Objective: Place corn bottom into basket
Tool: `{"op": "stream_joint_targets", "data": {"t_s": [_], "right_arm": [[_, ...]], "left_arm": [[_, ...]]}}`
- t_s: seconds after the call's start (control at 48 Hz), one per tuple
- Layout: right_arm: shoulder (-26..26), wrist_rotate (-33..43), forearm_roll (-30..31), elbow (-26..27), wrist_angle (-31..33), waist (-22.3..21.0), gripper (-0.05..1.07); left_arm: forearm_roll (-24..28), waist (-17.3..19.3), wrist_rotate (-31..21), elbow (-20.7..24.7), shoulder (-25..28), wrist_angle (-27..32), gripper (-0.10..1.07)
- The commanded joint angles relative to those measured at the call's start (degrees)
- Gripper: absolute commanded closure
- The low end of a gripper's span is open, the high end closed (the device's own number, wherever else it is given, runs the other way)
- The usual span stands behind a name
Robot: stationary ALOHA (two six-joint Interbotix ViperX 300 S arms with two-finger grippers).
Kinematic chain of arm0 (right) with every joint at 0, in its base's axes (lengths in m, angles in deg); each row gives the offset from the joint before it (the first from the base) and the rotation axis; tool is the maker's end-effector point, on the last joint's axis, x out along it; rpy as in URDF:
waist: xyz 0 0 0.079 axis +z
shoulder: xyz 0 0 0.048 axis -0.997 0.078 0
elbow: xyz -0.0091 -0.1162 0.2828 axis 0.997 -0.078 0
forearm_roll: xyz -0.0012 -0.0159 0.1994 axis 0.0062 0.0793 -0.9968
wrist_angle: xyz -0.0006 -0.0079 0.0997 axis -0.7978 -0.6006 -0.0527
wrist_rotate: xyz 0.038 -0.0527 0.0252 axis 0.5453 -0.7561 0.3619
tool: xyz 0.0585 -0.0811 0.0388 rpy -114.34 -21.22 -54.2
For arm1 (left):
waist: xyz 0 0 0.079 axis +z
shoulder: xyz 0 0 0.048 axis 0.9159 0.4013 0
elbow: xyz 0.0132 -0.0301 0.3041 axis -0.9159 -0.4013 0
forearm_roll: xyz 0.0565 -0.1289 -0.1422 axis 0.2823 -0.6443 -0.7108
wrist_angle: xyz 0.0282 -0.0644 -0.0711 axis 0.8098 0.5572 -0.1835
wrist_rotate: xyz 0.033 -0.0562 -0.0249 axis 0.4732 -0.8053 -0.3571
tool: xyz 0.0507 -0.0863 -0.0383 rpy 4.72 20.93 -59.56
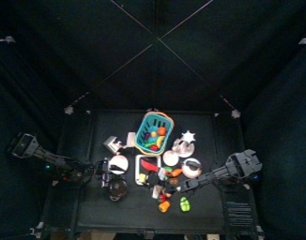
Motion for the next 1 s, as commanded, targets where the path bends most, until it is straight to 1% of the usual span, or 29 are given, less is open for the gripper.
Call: {"op": "stream_joint_targets", "data": {"t_s": [0.0,0.125,0.271,0.312,0.396,0.521,0.604,0.771,0.979], "right_arm": [[-3.16,0.18,0.44,0.53,1.76,-4.66,0.3],[-3.25,0.35,-0.44,0.88,2.2,-10.99,0.3],[-2.29,0.26,-5.8,1.49,0.7,-18.63,0.3],[-1.85,0.18,-7.82,1.41,-0.7,-21.09,0.3],[-1.14,0.18,-9.93,0.97,-4.22,-24.26,0.3],[0.7,0.18,-10.63,0.0,-11.43,-27.86,0.29],[2.29,0.26,-11.51,-0.09,-13.45,-29.62,0.28],[4.66,0.18,-14.24,-0.18,-13.8,-31.64,0.24],[5.01,0.18,-14.33,-0.35,-14.06,-31.9,0.08]], "left_arm": [[0.26,-0.09,0.0,0.97,-0.09,-0.26,0.26],[0.26,-0.09,0.0,1.05,-0.09,-0.26,0.26],[0.18,-0.09,0.0,1.05,-0.09,-0.26,0.26],[0.09,-0.09,0.0,0.97,0.0,-0.26,0.26],[0.09,-0.09,0.0,0.97,-0.09,-0.26,0.26],[0.09,-0.09,0.0,0.97,-0.09,-0.26,0.26],[0.09,-0.09,0.0,1.05,-0.09,-0.26,0.26],[0.18,-0.09,0.0,0.97,0.0,-0.26,0.26],[0.18,-0.09,0.0,0.88,-0.09,-0.26,0.26]]}}
